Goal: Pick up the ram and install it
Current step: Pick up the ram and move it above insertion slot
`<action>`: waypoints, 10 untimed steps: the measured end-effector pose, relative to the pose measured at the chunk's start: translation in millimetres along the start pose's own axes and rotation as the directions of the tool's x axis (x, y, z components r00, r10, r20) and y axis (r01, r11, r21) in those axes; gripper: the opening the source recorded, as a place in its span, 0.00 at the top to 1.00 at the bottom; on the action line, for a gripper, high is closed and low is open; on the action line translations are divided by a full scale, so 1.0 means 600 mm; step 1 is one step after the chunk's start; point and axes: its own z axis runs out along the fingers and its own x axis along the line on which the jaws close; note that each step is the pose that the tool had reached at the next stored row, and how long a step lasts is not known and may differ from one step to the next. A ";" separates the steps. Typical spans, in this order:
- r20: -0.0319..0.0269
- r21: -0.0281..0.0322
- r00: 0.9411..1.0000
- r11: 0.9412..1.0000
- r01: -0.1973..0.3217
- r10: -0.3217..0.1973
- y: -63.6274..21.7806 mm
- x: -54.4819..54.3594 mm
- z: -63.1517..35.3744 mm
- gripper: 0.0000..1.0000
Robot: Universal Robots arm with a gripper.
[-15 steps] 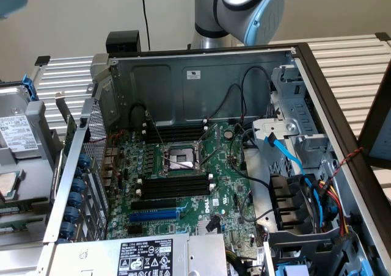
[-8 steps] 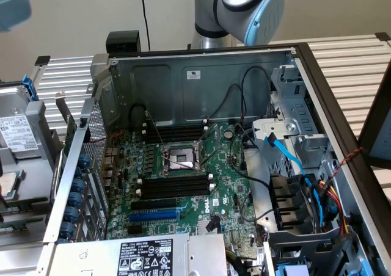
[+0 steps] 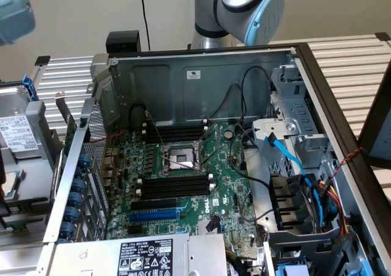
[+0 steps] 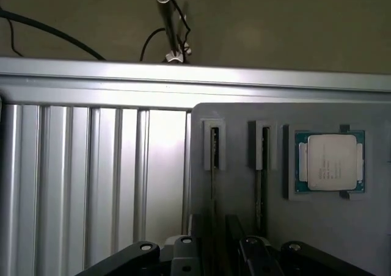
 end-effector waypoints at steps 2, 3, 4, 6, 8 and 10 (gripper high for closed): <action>0.000 0.000 1.000 1.000 0.000 0.000 0.000 0.000 0.000 0.70; 0.000 0.000 1.000 1.000 0.000 0.000 0.000 0.000 0.000 0.70; 0.000 0.000 1.000 1.000 0.000 0.000 0.000 0.000 0.001 0.70; 0.000 0.000 1.000 1.000 0.000 0.000 0.000 0.000 0.002 0.70; 0.000 0.000 1.000 1.000 0.000 0.000 0.000 0.000 0.003 0.70; 0.000 0.000 1.000 1.000 0.000 0.000 0.000 0.001 0.009 0.70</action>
